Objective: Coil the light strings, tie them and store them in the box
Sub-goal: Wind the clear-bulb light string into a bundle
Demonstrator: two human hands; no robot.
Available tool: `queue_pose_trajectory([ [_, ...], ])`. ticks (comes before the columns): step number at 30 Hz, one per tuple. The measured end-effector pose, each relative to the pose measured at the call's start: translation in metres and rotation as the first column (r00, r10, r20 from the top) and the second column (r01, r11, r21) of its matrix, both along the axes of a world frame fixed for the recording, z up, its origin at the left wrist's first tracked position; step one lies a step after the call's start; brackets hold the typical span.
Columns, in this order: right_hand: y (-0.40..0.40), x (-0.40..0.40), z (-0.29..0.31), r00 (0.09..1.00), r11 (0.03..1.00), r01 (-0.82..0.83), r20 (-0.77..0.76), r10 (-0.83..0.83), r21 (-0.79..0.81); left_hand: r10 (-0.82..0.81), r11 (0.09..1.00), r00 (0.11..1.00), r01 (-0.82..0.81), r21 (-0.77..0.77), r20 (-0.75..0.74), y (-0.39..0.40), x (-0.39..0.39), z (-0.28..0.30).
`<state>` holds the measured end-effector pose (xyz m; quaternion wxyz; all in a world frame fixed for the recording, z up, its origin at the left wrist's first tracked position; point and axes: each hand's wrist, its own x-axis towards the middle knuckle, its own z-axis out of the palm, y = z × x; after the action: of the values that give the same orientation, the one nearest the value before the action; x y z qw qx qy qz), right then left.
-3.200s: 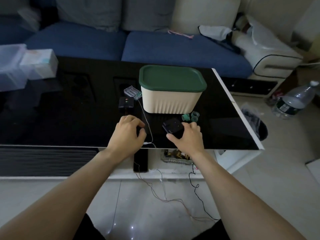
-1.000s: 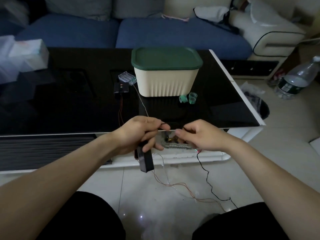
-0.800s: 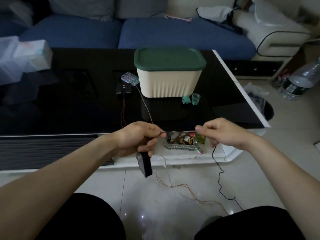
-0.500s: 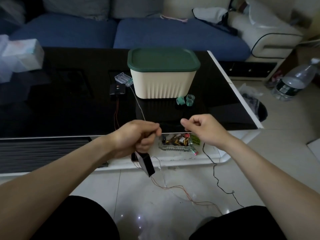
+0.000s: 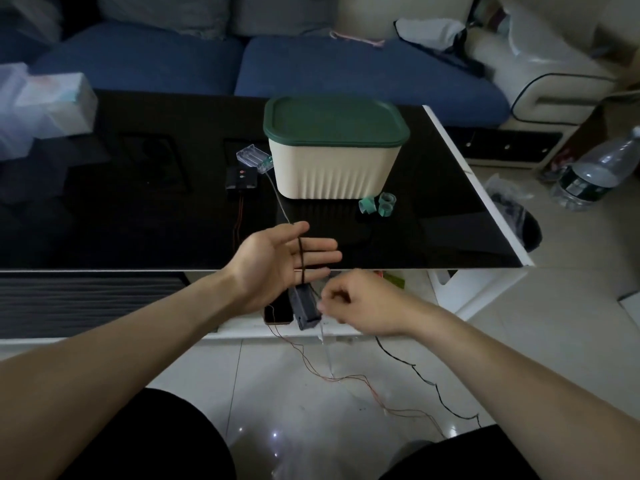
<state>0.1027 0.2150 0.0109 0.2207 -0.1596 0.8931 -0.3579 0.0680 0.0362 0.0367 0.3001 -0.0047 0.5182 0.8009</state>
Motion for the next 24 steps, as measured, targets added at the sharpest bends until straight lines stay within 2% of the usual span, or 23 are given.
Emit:
queue_pose_trajectory([
  [3,-0.011,0.007,0.006,0.994,0.994,-0.101,-0.042,0.103,0.053,-0.087,0.992,0.996,0.086,-0.096,-0.004,0.003,0.004,-0.005],
  [5,-0.013,0.010,0.011,0.990,0.993,-0.117,-0.071,0.119,0.030,-0.167,0.971,0.986,0.164,-0.172,-0.005,0.003,0.007,-0.012],
  [8,-0.014,0.008,0.015,0.992,0.998,-0.052,-0.114,0.048,-0.034,-0.344,0.912,0.939,0.340,-0.228,0.023,0.000,0.011,-0.019],
  [10,-0.012,0.005,0.017,0.993,0.996,0.005,-0.118,-0.015,-0.088,-0.500,0.831,0.865,0.491,-0.261,0.034,-0.003,0.011,-0.019],
  [12,-0.010,0.002,0.017,0.990,0.989,0.048,-0.128,-0.066,-0.141,-0.577,0.770,0.815,0.562,-0.303,0.046,-0.004,0.012,-0.018],
  [16,0.001,-0.010,0.009,0.978,0.956,0.154,-0.100,-0.184,-0.252,-0.575,0.744,0.818,0.536,-0.398,0.028,-0.006,0.012,-0.017],
  [20,0.011,-0.013,0.001,0.999,0.939,0.024,0.036,-0.012,-0.343,-0.543,0.787,0.839,0.524,-0.326,0.036,-0.010,0.008,-0.021],
  [24,0.011,-0.012,0.002,0.998,0.952,0.053,0.000,-0.056,-0.303,-0.490,0.824,0.865,0.499,-0.267,0.106,-0.011,0.005,-0.018],
])
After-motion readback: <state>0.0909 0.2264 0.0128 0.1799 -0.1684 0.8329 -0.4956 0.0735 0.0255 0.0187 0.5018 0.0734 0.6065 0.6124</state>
